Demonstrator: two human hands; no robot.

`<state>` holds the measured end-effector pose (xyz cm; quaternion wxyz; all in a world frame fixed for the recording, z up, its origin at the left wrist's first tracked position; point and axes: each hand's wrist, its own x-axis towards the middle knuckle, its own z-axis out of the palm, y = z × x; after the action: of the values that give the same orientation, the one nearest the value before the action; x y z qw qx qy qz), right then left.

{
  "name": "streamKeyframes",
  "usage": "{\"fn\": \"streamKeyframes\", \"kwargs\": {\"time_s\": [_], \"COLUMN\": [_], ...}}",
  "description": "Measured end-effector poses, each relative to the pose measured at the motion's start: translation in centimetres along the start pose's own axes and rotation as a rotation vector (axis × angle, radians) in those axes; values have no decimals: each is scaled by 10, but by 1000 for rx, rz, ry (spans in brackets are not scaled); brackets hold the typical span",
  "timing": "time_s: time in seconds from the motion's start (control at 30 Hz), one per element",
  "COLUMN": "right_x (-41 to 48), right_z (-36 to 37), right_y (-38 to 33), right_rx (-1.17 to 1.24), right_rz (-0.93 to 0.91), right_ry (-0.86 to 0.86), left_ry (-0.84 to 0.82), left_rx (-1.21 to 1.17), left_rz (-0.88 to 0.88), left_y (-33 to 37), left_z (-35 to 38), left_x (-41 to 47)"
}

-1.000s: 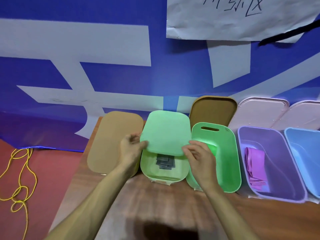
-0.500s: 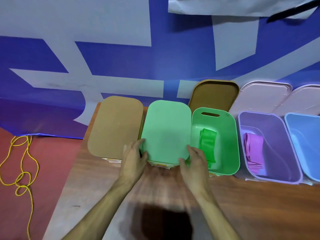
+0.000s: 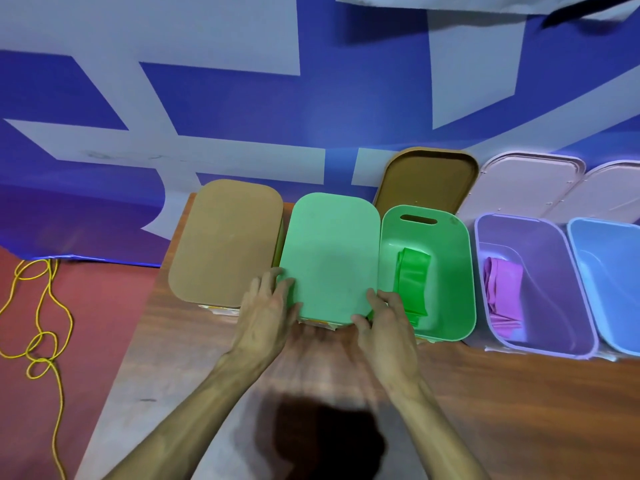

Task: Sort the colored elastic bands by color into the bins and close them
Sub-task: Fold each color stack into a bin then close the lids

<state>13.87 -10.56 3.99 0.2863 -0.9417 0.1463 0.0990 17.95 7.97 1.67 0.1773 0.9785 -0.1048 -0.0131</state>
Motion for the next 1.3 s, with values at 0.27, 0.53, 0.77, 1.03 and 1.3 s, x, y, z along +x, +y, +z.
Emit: {"fn": "streamKeyframes", "kwargs": {"time_s": [0.27, 0.53, 0.77, 1.03, 1.3], "right_x": [20, 87, 158, 200, 192], "right_z": [-28, -105, -182, -187, -159], "right_y": [11, 37, 45, 63, 78], "right_rx": [-14, -55, -60, -2, 163], "right_rz": [-62, -147, -171, -205, -184], "right_ry": [-77, 8, 135, 115, 282], "left_ry": [-97, -160, -147, -101, -79], "left_rx": [-143, -342, -588, -606, -773], "left_rz": [7, 1, -101, -259, -281], "left_y": [25, 81, 146, 171, 172], "left_z": [-12, -25, -45, -26, -2], "left_x": [36, 97, 173, 225, 219]}}
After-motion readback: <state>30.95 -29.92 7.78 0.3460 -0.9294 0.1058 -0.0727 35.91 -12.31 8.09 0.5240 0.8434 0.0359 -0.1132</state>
